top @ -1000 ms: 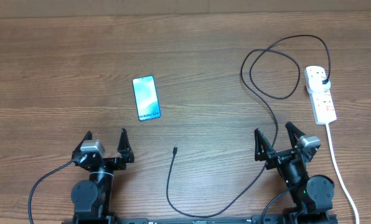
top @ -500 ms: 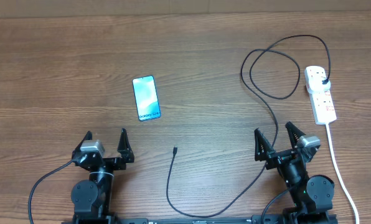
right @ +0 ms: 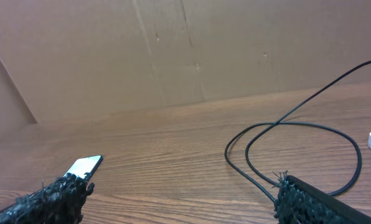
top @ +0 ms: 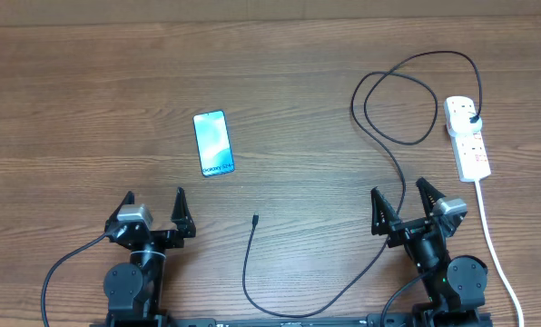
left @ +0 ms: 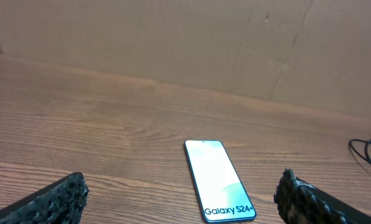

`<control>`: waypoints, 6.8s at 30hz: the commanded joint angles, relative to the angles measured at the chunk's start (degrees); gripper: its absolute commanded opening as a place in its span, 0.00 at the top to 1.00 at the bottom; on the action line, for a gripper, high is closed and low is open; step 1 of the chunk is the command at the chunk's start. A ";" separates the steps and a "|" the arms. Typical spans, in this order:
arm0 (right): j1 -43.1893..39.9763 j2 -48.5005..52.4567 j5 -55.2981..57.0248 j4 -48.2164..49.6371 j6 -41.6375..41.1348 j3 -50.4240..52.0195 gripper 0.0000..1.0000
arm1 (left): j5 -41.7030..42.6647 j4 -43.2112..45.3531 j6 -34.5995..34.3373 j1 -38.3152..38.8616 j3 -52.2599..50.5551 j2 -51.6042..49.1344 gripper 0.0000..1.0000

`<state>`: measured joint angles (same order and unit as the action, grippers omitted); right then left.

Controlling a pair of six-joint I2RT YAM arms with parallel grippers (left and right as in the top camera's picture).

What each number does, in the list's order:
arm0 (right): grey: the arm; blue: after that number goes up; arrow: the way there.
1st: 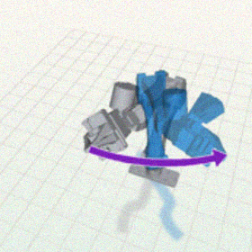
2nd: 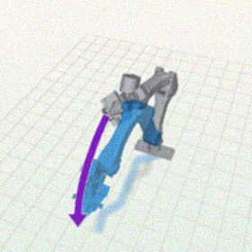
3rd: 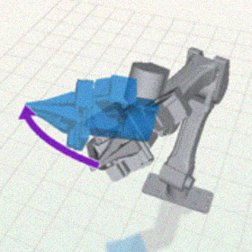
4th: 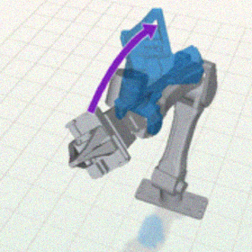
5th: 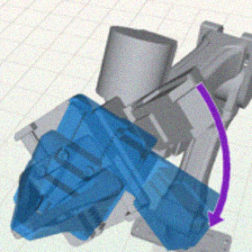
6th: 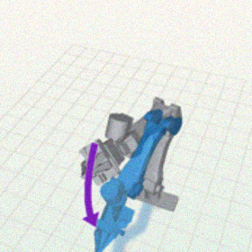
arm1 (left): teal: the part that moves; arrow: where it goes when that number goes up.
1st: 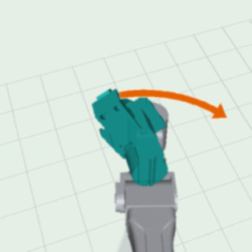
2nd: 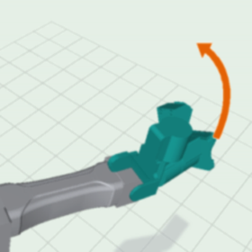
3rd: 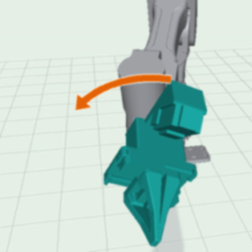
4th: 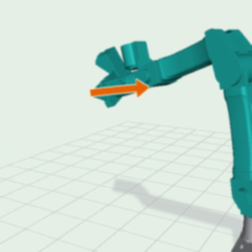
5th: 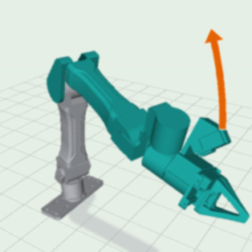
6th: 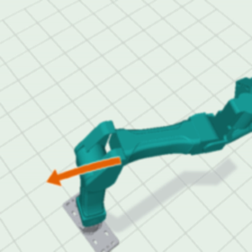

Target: Plug charger to phone and switch on socket

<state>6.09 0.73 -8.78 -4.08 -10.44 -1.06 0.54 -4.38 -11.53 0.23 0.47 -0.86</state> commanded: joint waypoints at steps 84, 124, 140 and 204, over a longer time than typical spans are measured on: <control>0.28 -0.50 -0.11 0.09 0.48 0.61 0.00 | 7.48 -0.02 -5.49 -0.20 0.09 -1.36 0.00; 0.28 -0.50 -0.11 0.09 0.48 0.61 0.00 | 25.09 -61.00 4.98 -0.20 92.21 -90.64 0.37; 0.28 -0.50 -0.09 0.11 0.48 0.61 0.00 | 9.44 -61.33 -5.29 7.52 92.17 -107.95 0.00; 0.28 -0.50 -0.09 0.11 0.48 0.61 0.00 | 1.44 -63.60 -15.04 16.04 89.53 -124.63 0.16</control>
<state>6.11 0.73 -8.80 -4.14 -10.44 -1.06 0.71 -68.79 -27.22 15.79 90.28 -124.57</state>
